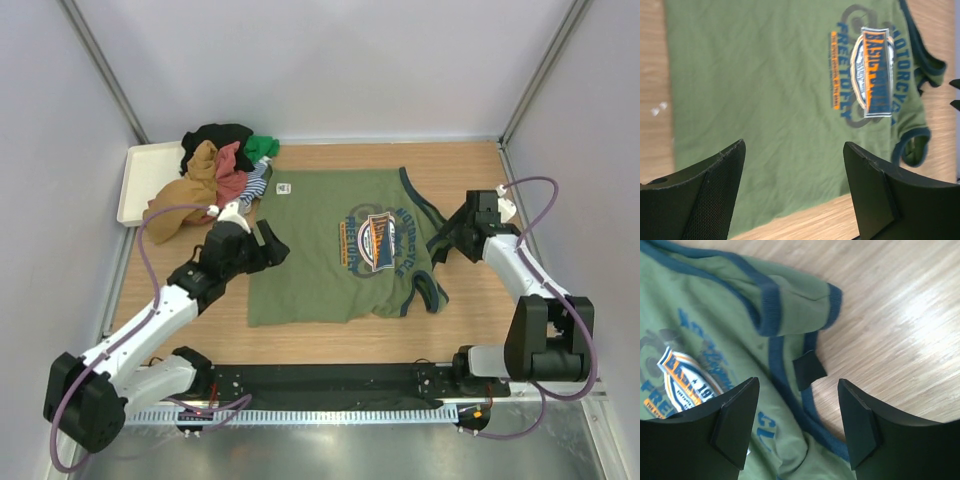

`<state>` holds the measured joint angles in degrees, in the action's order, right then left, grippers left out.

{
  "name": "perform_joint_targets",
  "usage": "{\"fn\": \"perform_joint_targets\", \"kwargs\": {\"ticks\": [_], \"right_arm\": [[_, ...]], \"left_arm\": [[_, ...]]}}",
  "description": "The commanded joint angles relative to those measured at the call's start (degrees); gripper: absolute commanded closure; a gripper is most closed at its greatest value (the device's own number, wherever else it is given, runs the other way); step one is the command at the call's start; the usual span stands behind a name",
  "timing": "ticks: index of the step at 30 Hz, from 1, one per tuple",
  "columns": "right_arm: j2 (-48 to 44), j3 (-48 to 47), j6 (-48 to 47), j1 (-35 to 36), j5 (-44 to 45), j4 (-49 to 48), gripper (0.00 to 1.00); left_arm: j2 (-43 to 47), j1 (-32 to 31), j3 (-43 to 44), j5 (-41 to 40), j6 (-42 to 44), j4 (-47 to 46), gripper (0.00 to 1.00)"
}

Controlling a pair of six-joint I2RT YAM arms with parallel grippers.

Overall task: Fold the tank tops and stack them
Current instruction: Flatten the tank top out

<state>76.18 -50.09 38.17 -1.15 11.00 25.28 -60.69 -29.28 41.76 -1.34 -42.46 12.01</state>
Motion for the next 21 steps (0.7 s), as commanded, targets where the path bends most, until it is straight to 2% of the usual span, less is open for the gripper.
{"fn": "perform_joint_targets", "kwargs": {"ticks": [1, 6, 7, 8, 9, 12, 13, 17, 21], "right_arm": [[1.2, 1.3, 3.6, -2.4, -0.6, -6.2, 0.30], [12.0, -3.2, 4.6, -5.3, -1.9, -10.2, 0.35], [13.5, -5.4, 4.9, -5.4, -1.8, -10.1, 0.43], [14.9, -6.8, 4.7, -5.5, -0.7, -9.3, 0.57], [17.4, -7.9, 4.9, -5.6, 0.3, -8.7, 0.76], [19.4, -10.6, 6.1, -6.7, 3.1, -8.2, 0.96], [20.1, -12.0, 6.3, -7.0, 3.6, -8.8, 0.99], [24.0, -18.5, 5.6, -8.3, 5.1, -8.6, 0.99], [32.1, -32.0, 5.2, -8.7, 7.4, -4.6, 0.99]], "left_arm": [[6.8, 0.1, -4.1, -3.9, 0.4, -1.5, 0.20], [8.7, 0.1, -7.0, -5.4, 2.2, -1.6, 0.19], [8.7, 0.1, -7.3, -5.6, 2.6, -1.6, 0.19], [8.5, 0.1, -7.5, -5.7, 2.6, -1.6, 0.19], [8.2, 0.1, -7.7, -5.6, 2.7, -1.6, 0.19], [7.2, 0.1, -8.6, -5.5, 2.9, -1.4, 0.19], [6.9, 0.1, -8.9, -5.7, 3.1, -1.4, 0.19], [3.5, 0.4, -9.9, -6.0, 2.9, -2.2, 0.18], [-4.4, 4.4, -9.6, -1.0, 1.4, -2.5, 0.19]]}}
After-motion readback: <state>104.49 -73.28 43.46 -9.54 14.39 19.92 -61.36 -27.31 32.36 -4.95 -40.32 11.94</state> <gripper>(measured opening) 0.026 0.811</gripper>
